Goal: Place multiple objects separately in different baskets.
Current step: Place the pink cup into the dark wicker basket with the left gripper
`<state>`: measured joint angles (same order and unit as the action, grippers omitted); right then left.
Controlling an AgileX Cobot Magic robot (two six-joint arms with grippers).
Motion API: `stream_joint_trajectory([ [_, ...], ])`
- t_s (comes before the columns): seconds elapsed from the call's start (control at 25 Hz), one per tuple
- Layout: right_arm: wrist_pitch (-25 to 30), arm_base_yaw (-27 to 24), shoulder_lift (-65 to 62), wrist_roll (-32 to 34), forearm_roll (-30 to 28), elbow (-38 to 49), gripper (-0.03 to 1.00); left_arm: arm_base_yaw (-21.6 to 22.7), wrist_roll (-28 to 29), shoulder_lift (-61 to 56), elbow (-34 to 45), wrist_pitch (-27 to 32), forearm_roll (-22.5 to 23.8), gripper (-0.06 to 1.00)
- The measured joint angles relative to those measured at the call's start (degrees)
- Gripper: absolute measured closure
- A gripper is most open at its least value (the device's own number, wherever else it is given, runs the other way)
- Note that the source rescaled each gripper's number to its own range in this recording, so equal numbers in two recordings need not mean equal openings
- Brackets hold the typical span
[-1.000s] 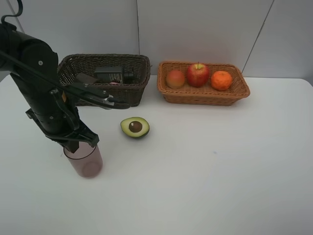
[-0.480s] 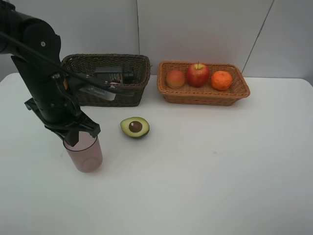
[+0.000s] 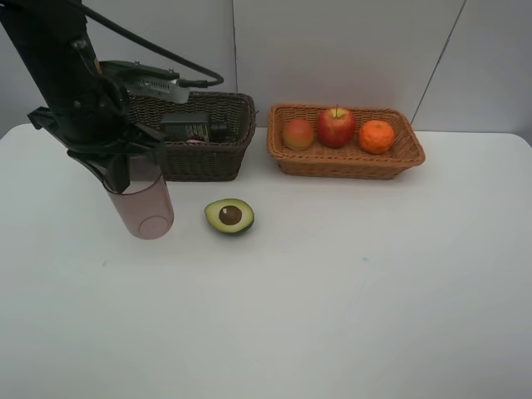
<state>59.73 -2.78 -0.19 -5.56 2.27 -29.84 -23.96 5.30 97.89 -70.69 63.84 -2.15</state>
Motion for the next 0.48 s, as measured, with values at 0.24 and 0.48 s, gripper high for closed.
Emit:
stream_joint_trajectory([
  [0.24,0.00,0.00,0.00,0.00,0.00,0.00,-0.03,2.58,-2.44,0.00,-7.52,1.91,-0.04,0.94],
  [0.48,0.00,0.00,0.00,0.00,0.00,0.00,-0.03,4.83,-4.81,1.71,-15.12,1.88,0.22,0.94],
])
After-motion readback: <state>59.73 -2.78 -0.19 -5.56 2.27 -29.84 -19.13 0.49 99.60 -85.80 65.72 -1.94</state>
